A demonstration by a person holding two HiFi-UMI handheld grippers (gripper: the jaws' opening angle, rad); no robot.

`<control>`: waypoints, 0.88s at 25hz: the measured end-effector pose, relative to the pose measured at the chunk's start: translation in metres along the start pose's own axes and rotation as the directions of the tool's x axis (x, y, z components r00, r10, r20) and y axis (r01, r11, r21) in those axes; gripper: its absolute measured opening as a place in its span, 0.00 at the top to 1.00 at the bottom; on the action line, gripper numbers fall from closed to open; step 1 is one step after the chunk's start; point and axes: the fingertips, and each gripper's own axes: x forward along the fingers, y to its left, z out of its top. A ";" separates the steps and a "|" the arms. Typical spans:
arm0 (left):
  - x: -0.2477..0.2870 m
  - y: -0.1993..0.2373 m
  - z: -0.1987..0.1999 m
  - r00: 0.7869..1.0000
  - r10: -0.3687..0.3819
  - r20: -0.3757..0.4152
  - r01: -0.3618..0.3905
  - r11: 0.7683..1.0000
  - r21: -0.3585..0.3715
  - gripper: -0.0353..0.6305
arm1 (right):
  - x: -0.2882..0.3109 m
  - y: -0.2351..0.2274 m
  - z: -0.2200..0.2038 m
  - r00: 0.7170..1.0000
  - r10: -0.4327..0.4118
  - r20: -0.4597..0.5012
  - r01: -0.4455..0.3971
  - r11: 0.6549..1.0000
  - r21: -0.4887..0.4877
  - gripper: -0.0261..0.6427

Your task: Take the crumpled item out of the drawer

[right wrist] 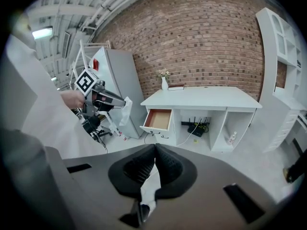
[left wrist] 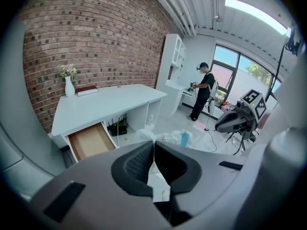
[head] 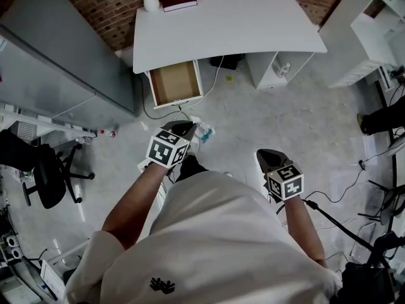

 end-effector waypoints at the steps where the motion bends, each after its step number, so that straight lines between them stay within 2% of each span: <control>1: 0.000 0.000 0.000 1.000 -0.001 0.001 0.001 1.000 0.001 0.90 | 0.000 0.000 0.000 1.000 0.000 0.000 0.000 1.000 -0.002 0.92; 22: 0.006 -0.007 -0.009 1.000 -0.009 -0.009 0.009 1.000 -0.004 0.90 | 0.004 0.006 -0.008 1.000 0.025 -0.005 -0.025 0.999 -0.029 0.92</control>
